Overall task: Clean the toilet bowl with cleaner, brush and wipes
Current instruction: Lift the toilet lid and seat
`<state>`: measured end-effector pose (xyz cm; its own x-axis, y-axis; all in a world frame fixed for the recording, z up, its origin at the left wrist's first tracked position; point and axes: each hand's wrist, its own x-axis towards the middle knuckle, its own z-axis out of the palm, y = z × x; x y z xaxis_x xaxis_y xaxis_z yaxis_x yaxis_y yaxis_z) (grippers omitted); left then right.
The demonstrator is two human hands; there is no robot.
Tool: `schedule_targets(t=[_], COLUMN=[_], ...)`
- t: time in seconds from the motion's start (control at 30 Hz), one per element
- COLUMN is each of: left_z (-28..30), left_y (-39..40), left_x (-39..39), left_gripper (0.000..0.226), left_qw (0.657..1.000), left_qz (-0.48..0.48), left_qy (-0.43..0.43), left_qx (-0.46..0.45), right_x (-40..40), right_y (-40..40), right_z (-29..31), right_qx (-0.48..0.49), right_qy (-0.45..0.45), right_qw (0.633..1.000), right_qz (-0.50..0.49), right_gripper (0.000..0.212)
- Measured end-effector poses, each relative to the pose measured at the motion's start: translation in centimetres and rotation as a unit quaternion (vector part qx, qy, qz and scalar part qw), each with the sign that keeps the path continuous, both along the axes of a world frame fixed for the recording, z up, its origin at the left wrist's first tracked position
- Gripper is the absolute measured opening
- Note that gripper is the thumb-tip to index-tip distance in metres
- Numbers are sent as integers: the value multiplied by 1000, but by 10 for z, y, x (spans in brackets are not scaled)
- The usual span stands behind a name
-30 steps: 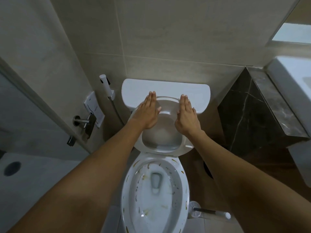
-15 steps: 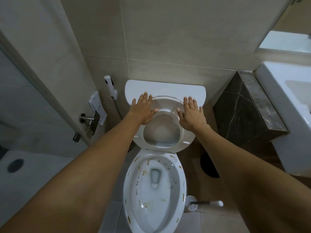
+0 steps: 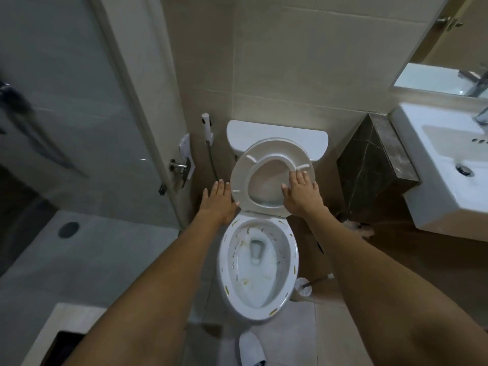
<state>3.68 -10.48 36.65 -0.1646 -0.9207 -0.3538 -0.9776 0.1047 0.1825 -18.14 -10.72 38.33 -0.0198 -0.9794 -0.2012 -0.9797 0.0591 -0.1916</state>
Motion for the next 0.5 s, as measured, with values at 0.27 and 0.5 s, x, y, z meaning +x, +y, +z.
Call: schedule_targets(t=[0.27, 0.5], left_z=[-1, -1], left_y=[97, 164], left_x=[62, 105], left_gripper=[64, 62], left_qw=[995, 968], left_qz=[98, 249], left_qy=[-14, 0], left_qx=[22, 24], right_x=[80, 154], right_y=[54, 68], right_z=[4, 0], right_qx=[20, 29], right_qy=[-6, 7], right_qw=[995, 966], right_qz=[102, 258], right_gripper=[59, 58])
